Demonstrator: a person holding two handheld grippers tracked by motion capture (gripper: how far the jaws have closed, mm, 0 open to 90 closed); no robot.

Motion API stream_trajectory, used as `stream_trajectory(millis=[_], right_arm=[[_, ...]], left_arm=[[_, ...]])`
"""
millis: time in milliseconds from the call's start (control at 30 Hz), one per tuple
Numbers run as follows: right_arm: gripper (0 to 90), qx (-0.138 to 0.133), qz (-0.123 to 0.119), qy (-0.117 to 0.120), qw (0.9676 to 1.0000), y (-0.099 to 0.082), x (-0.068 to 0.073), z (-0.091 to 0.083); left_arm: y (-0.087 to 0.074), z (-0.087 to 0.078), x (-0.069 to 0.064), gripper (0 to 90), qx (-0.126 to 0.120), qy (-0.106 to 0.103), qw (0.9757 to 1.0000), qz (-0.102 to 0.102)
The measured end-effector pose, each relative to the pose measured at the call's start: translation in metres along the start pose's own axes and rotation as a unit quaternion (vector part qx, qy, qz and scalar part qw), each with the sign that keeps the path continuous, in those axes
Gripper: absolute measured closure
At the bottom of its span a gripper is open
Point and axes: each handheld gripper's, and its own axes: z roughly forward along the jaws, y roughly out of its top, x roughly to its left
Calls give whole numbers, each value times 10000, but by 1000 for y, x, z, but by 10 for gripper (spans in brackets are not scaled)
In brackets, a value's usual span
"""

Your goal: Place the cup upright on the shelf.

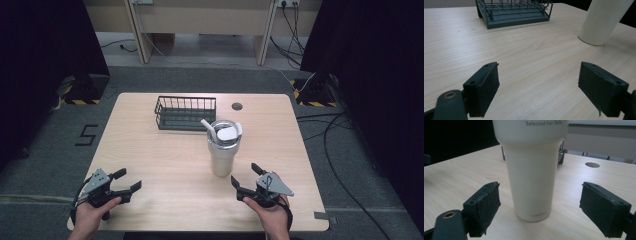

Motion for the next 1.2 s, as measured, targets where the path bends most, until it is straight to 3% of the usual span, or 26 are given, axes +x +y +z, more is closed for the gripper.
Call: stream_trajectory(millis=[567,1200], right_arm=[[154,18,-27,98,9999,12,2,35],[147,-3,118,231,9997,15,2,65]], left_arm=[[1,-1,1,147,-9,54,10000,-4],[1,-1,1,148,-11,46,10000,-3]])
